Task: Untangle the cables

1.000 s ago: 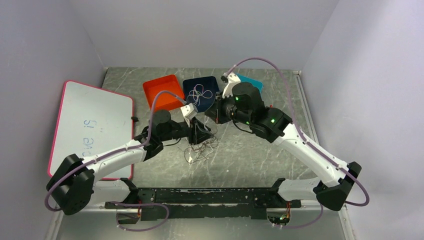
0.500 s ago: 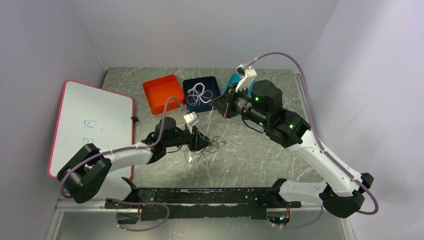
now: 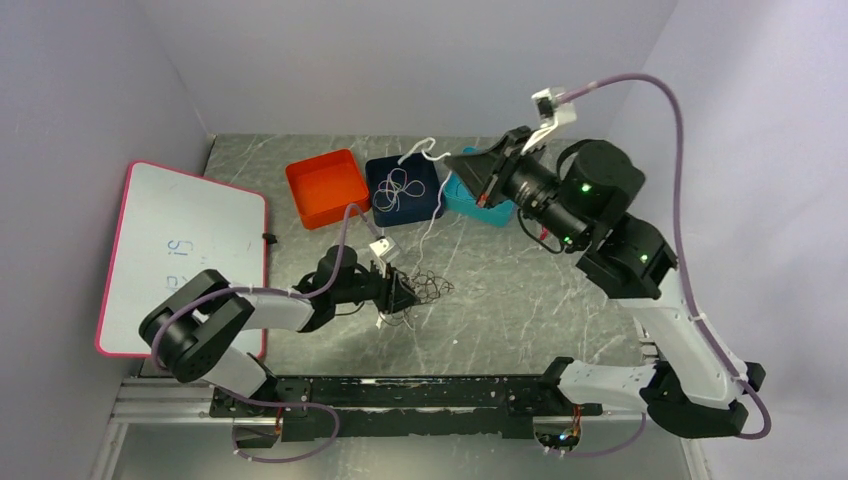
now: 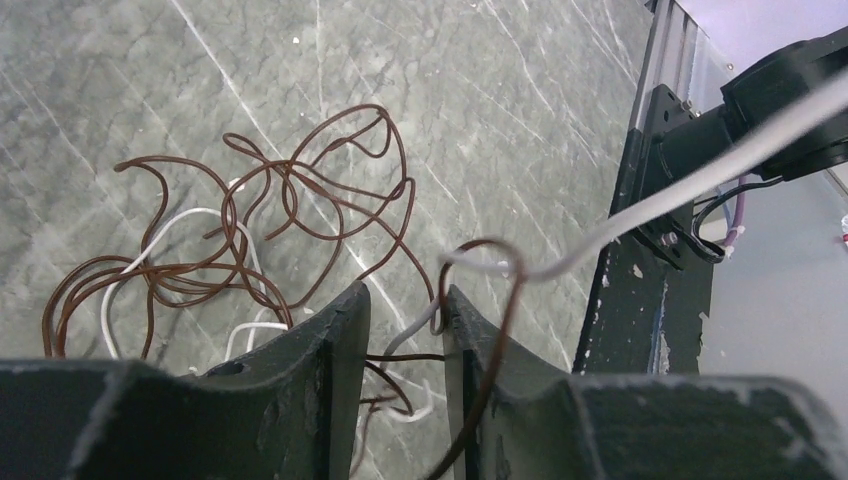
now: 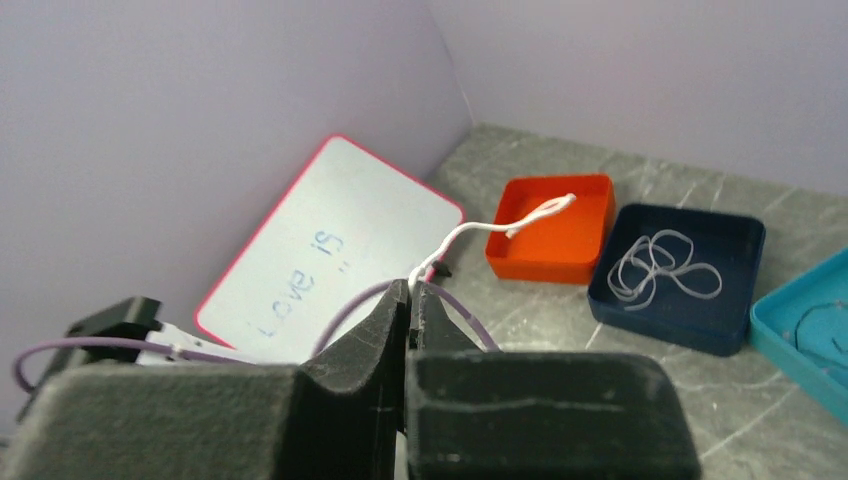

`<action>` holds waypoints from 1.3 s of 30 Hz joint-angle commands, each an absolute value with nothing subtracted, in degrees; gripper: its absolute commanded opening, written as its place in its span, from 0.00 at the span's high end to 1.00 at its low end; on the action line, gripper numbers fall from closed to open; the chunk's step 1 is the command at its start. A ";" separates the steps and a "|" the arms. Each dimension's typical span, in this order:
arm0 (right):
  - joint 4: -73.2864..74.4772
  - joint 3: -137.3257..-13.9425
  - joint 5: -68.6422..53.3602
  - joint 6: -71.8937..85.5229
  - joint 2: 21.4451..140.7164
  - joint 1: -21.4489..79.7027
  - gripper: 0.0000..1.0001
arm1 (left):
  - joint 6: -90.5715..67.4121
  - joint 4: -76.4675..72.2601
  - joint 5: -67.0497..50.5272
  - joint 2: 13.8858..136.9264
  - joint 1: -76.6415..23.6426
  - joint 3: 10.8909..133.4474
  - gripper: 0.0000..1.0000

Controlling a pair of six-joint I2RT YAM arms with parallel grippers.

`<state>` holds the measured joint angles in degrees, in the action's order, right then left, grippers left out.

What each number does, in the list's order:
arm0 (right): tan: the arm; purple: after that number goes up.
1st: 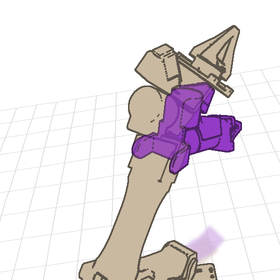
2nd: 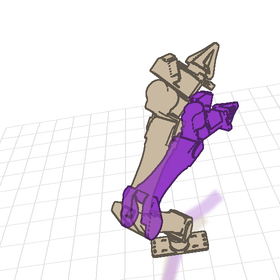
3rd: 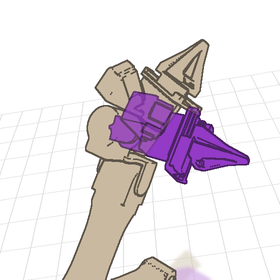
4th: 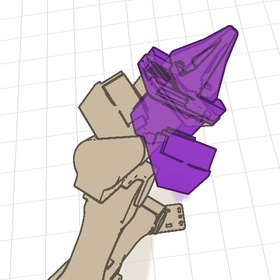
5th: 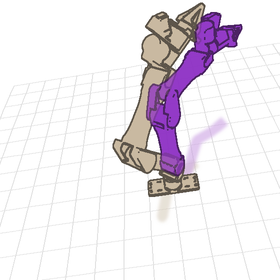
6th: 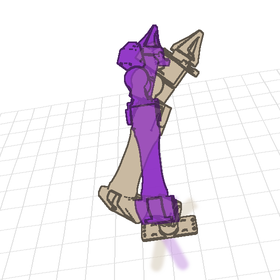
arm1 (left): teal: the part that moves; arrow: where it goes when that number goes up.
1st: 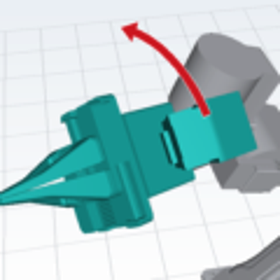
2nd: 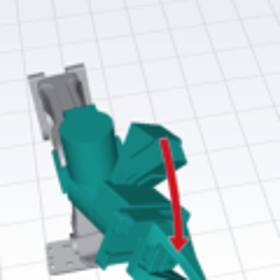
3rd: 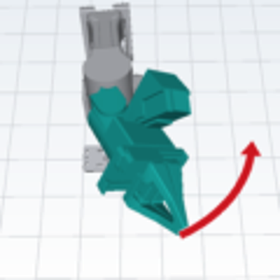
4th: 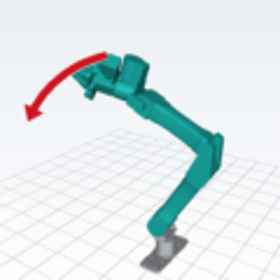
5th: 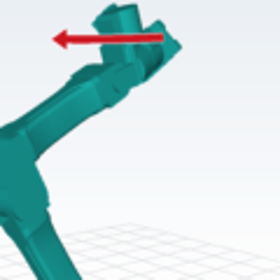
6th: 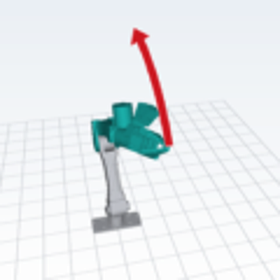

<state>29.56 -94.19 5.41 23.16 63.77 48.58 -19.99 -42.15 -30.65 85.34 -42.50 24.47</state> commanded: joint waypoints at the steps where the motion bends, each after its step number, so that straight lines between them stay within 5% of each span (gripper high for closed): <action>1: 31.23 -100.57 6.52 20.78 64.22 48.29 1.00 | -20.48 -47.55 -30.60 87.12 -42.81 23.92 0.62; 25: 25.24 -112.60 20.64 6.45 63.30 48.32 1.00 | -20.48 -48.29 -28.52 89.53 -42.82 20.52 0.63; 39: 39.39 -121.46 26.20 1.69 76.15 48.34 1.00 | -19.22 -33.89 -20.48 78.98 -43.36 20.92 0.56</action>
